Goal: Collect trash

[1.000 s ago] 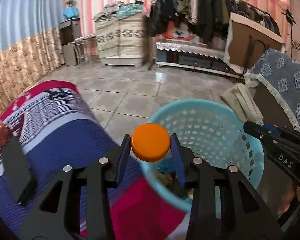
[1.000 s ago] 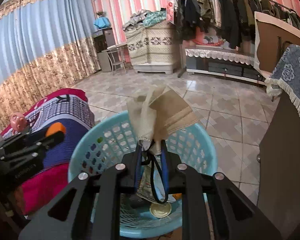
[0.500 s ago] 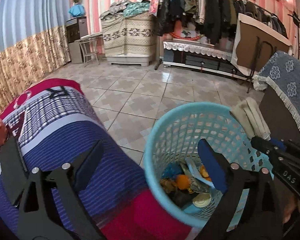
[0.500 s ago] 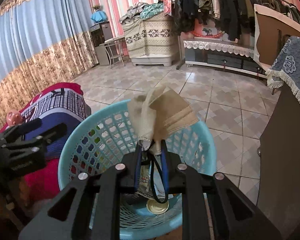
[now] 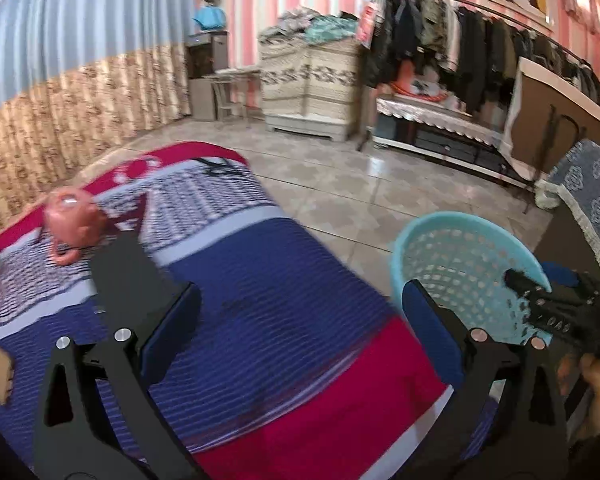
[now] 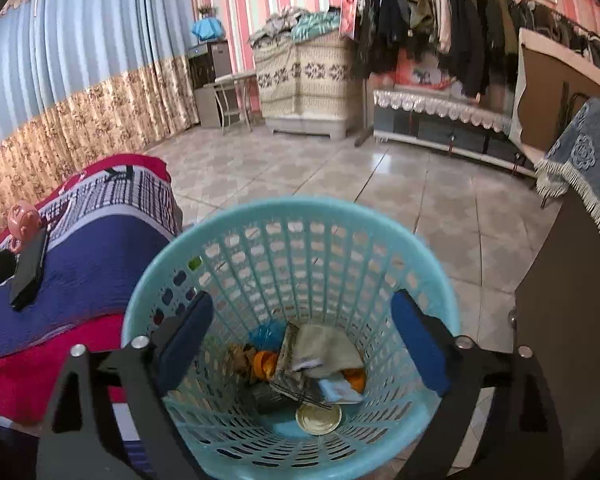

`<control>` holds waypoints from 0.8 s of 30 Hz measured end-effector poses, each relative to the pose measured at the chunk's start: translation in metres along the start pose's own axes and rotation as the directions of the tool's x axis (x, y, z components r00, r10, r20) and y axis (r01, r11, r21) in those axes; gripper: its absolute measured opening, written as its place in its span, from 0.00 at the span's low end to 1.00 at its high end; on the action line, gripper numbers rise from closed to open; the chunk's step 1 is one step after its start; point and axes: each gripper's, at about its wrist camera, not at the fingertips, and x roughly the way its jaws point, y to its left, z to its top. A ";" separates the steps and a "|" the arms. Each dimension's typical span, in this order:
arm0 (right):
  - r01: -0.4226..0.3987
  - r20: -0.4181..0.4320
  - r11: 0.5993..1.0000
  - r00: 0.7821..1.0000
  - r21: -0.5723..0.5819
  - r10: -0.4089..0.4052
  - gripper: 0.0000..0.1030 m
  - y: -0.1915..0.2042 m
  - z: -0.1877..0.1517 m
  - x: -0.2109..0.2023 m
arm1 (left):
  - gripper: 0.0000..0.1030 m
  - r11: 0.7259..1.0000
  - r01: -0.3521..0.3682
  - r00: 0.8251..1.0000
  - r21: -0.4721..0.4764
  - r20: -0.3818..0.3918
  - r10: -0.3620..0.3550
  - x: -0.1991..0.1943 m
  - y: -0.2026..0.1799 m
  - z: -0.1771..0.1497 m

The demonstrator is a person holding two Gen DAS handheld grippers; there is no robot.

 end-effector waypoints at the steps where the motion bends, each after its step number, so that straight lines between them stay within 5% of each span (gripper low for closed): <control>1: -0.005 0.006 1.000 1.000 0.003 0.005 0.93 0.001 0.001 -0.003 | 0.95 1.000 -0.019 1.000 -0.005 0.002 0.019 -0.008 0.008 -0.002; 11: -0.083 0.103 0.996 0.991 -0.025 0.085 0.96 0.033 -0.001 -0.053 | 0.95 0.980 -0.182 0.981 -0.074 0.047 0.186 -0.073 0.070 -0.034; 21: -0.255 0.148 0.966 0.955 -0.035 0.257 0.96 0.089 -0.014 -0.105 | 0.95 0.955 -0.260 0.956 -0.140 0.104 0.275 -0.141 0.103 -0.074; 24: -0.250 0.155 0.965 0.953 -0.073 0.259 0.96 0.108 -0.026 -0.118 | 0.95 0.951 -0.267 0.948 -0.158 0.133 0.289 -0.158 0.106 -0.085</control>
